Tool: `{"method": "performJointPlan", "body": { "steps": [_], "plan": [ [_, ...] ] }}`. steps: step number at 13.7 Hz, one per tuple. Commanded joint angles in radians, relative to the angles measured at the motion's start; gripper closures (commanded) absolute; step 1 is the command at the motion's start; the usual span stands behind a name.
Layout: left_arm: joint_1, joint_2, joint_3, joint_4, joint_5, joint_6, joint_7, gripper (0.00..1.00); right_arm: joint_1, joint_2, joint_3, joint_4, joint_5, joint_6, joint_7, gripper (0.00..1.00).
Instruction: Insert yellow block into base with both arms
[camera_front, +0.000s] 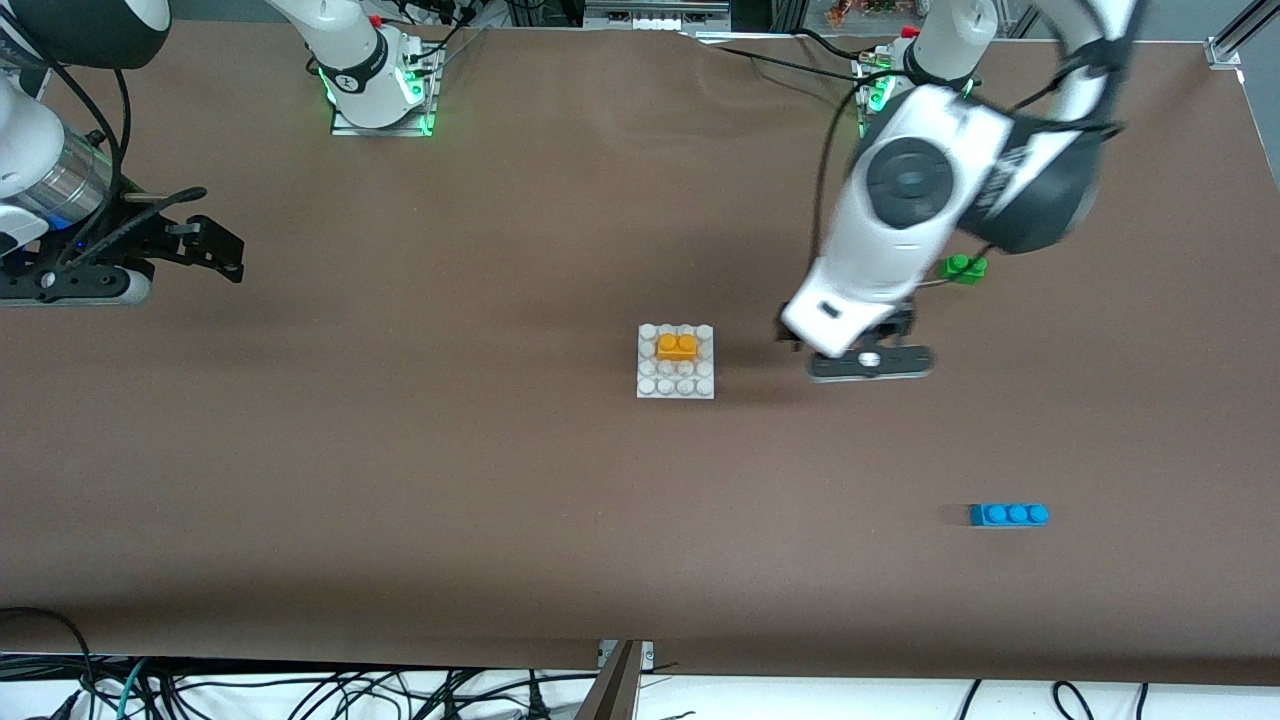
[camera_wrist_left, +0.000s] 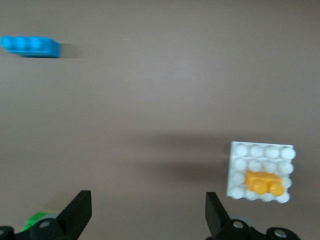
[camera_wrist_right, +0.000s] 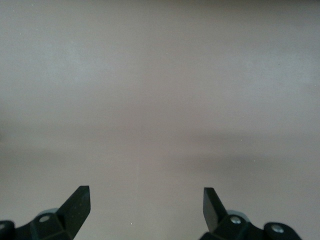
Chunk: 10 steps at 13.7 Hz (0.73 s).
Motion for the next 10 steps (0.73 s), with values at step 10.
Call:
{"method": "performJointPlan", "body": {
  "steps": [10],
  "plan": [
    [0.266,-0.377,0.12,-0.251,-0.097,-0.077,0.491,0.0,-0.005,-0.001,0.01,0.018,-0.001,0.0,0.011,0.0]
  ]
}}
